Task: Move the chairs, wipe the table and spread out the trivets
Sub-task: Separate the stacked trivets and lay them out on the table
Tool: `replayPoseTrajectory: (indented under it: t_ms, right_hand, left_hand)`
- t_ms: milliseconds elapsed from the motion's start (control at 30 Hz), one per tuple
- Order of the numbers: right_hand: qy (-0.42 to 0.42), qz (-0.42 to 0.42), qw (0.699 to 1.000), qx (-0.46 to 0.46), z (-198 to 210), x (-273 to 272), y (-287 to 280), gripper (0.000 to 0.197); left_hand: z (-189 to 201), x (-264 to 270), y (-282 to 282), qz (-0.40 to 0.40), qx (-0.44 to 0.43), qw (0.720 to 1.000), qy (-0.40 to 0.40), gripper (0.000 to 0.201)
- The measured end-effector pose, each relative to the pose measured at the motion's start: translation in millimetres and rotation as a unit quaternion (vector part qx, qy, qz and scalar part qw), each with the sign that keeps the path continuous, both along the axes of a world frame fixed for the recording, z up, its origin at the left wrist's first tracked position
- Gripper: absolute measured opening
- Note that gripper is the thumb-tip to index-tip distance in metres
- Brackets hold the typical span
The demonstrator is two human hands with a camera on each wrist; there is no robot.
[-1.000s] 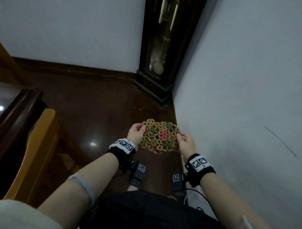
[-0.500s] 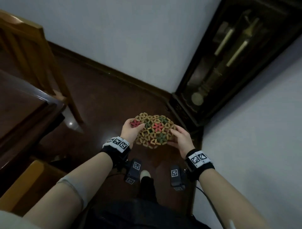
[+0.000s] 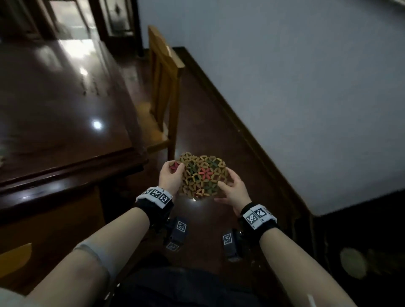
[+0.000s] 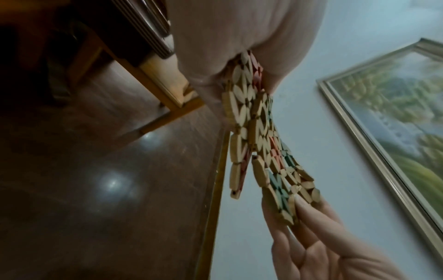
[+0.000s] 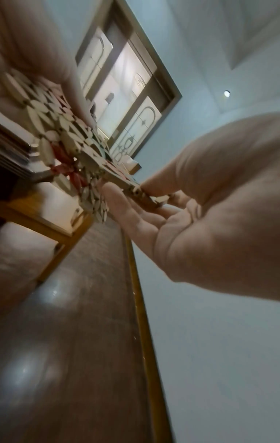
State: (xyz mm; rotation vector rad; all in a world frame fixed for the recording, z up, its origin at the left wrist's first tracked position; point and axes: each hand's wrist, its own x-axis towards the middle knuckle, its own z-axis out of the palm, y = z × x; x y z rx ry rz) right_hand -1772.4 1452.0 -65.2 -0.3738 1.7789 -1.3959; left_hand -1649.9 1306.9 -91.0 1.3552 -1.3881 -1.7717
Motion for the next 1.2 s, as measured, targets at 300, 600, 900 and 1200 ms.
replayPoseTrajectory:
  t_ms: [300, 600, 900, 1200]
  right_hand:
    - [-0.005, 0.109, 0.994, -0.03, -13, -36, -172, 0.05]
    - [-0.01, 0.083, 0.996, -0.027, -11, -67, -362, 0.052]
    - [0.05, 0.219, 0.974, 0.004, -23, -44, -539, 0.055]
    - [0.031, 0.318, 0.946, 0.043, -59, -8, -699, 0.047]
  left_hand:
    - [-10, 9, -153, 0.211, 0.014, 0.977, 0.0, 0.032]
    - [9, 34, -327, 0.334, 0.064, 0.939, 0.056, 0.032]
    - [-12, 71, -411, 0.432, 0.11, 0.894, 0.032, 0.038]
    - [-32, 86, -486, 0.531, 0.119, 0.839, -0.005, 0.024]
